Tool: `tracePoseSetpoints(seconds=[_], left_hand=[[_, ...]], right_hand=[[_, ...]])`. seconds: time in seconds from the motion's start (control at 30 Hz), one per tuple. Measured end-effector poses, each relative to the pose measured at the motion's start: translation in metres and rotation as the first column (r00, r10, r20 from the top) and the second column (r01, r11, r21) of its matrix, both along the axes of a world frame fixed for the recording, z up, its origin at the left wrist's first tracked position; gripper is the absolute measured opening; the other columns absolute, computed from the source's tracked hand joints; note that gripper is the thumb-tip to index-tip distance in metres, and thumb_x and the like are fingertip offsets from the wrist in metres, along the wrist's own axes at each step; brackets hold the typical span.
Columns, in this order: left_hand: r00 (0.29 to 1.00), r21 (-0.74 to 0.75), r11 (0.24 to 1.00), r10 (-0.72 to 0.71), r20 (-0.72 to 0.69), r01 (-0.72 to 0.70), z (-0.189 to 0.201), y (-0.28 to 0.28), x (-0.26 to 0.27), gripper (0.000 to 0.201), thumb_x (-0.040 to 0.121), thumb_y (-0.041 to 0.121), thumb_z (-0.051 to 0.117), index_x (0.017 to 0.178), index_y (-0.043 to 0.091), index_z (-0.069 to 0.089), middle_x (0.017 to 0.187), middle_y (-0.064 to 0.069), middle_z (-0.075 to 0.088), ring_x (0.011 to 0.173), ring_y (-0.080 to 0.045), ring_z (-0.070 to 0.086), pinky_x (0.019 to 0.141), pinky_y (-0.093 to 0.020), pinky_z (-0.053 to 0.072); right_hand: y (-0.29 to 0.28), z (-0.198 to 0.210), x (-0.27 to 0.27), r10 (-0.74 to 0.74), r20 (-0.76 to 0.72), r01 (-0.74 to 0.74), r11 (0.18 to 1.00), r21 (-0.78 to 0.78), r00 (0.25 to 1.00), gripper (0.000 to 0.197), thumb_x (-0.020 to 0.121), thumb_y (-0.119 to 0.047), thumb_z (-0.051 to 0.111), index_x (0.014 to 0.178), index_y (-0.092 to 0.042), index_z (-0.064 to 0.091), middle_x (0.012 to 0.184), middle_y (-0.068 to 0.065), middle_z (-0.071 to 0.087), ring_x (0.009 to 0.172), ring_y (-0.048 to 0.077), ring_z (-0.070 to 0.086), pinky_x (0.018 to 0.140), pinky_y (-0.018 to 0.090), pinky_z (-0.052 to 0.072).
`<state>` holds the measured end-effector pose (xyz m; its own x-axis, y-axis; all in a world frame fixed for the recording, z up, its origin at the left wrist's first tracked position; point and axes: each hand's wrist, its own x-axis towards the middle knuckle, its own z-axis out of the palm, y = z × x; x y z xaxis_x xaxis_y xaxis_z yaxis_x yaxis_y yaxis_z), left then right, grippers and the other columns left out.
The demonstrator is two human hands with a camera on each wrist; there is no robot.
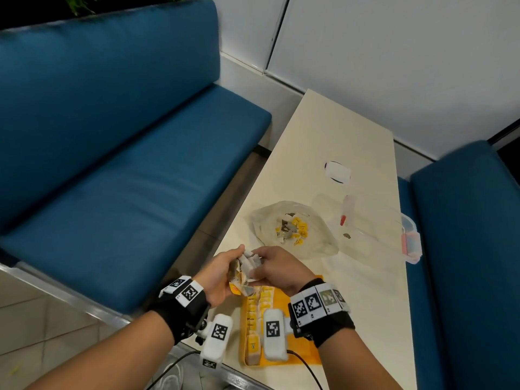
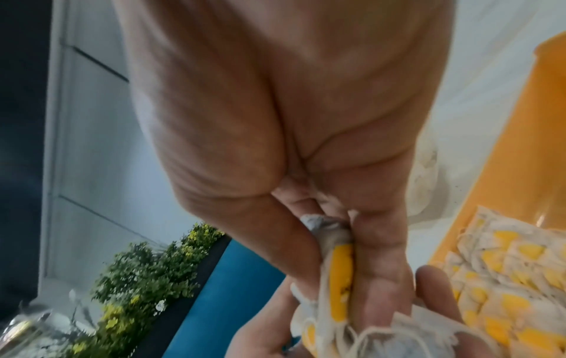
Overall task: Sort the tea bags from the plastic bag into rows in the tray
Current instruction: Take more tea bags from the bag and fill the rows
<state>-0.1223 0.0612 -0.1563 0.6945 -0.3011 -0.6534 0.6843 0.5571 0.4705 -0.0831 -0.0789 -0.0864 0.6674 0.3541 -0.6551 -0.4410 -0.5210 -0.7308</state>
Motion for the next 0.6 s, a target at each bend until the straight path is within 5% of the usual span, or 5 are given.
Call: tracePoseSetpoints(seconds=[0.1,0.17,0.3,0.47,0.6], left_hand=[[1.000,-0.038,0.999,0.006,-0.015,-0.007,-0.004,0.000,0.000,0.046,0.099,0.045,0.054,0.122,0.009,0.070,0.107,-0.015,0.074,0.091,-0.032,0.071,0.071,-0.039,0.060],[1.000,-0.070,0.997,0.021,-0.018,-0.022,-0.005,0.000,-0.001,0.042,0.099,0.043,0.054,0.116,0.009,0.072,0.101,-0.016,0.074,0.083,-0.033,0.072,0.072,-0.041,0.060],[0.997,-0.106,0.992,0.064,-0.033,-0.067,-0.006,-0.001,-0.003,0.042,0.097,0.040,0.056,0.118,0.007,0.070,0.095,-0.016,0.073,0.075,-0.031,0.072,0.065,-0.040,0.061],[0.990,-0.191,0.972,0.134,-0.043,-0.140,-0.009,0.004,-0.005,0.046,0.094,0.040,0.056,0.122,0.005,0.069,0.105,-0.019,0.071,0.078,-0.030,0.069,0.066,-0.038,0.057],[0.989,-0.211,0.966,0.143,-0.032,-0.147,-0.008,0.008,-0.005,0.039,0.093,0.040,0.058,0.101,0.004,0.070,0.092,-0.019,0.069,0.066,-0.030,0.068,0.053,-0.033,0.056]], right_hand=[[0.005,0.000,0.000,0.023,0.081,-0.016,0.996,-0.088,0.996,0.040,0.081,0.009,0.066,0.115,-0.009,0.058,0.115,0.022,0.065,0.100,0.034,0.070,0.084,0.046,0.061],[0.008,0.002,0.000,0.059,0.140,-0.035,0.986,-0.164,0.988,0.037,0.078,0.002,0.070,0.110,-0.014,0.058,0.111,0.016,0.066,0.095,0.030,0.071,0.081,0.046,0.061],[0.008,0.011,-0.001,0.195,0.274,-0.114,0.952,-0.285,0.942,0.033,0.077,-0.011,0.076,0.105,-0.020,0.062,0.106,0.004,0.067,0.095,0.019,0.066,0.083,0.037,0.059],[0.001,0.006,-0.006,0.303,0.350,-0.208,0.936,-0.283,0.887,0.062,0.074,-0.006,0.073,0.130,-0.025,0.053,0.126,-0.003,0.058,0.105,0.014,0.062,0.087,0.028,0.055],[-0.004,-0.003,-0.016,0.319,0.528,-0.195,0.940,-0.279,0.787,0.052,0.081,-0.002,0.069,0.121,-0.034,0.058,0.121,-0.009,0.050,0.096,0.009,0.064,0.077,0.014,0.053]])
